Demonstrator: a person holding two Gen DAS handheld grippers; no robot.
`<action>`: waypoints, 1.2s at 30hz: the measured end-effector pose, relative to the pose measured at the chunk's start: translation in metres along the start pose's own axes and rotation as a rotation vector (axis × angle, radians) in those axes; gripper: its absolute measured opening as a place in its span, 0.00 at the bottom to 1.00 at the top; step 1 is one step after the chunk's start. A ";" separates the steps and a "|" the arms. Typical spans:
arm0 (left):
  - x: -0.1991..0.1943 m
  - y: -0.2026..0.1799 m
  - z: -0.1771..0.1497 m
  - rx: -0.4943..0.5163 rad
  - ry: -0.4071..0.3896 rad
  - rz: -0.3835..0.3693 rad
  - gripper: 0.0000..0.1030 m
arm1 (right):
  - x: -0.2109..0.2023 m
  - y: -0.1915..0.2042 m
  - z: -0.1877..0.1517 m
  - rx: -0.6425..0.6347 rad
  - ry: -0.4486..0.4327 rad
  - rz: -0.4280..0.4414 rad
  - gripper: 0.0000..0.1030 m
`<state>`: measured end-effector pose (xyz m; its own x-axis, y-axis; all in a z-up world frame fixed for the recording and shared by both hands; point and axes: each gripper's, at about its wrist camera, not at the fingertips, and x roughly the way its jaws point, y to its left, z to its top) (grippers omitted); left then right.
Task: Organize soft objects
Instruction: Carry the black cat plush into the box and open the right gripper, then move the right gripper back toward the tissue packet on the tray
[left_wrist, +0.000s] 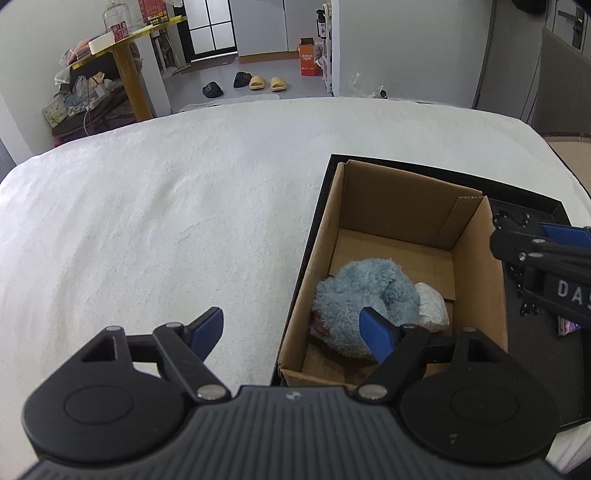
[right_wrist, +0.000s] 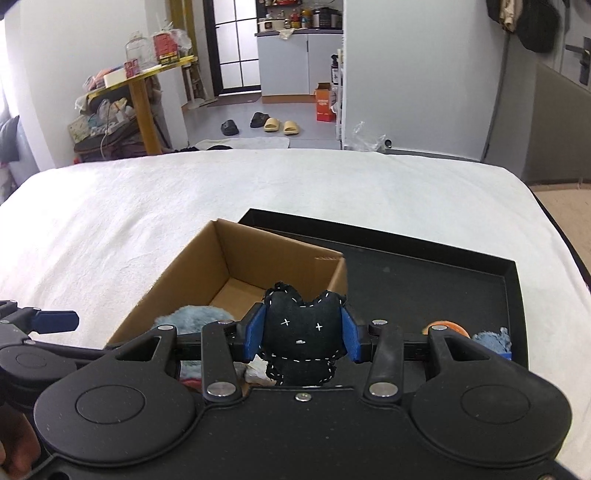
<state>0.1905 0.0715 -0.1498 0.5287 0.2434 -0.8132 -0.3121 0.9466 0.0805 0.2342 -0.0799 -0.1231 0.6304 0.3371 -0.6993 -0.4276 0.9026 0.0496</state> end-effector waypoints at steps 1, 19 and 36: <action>0.002 0.001 0.000 -0.002 0.005 -0.004 0.77 | 0.001 0.004 0.002 -0.014 0.000 -0.003 0.42; 0.021 0.024 -0.002 -0.095 0.076 -0.105 0.15 | 0.007 0.052 0.031 -0.229 -0.081 0.033 0.43; 0.018 0.024 -0.003 -0.081 0.065 -0.110 0.12 | -0.003 0.026 0.021 -0.178 -0.066 0.005 0.70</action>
<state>0.1907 0.0980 -0.1645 0.5115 0.1229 -0.8505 -0.3194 0.9460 -0.0554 0.2349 -0.0522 -0.1043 0.6663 0.3634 -0.6511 -0.5352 0.8411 -0.0783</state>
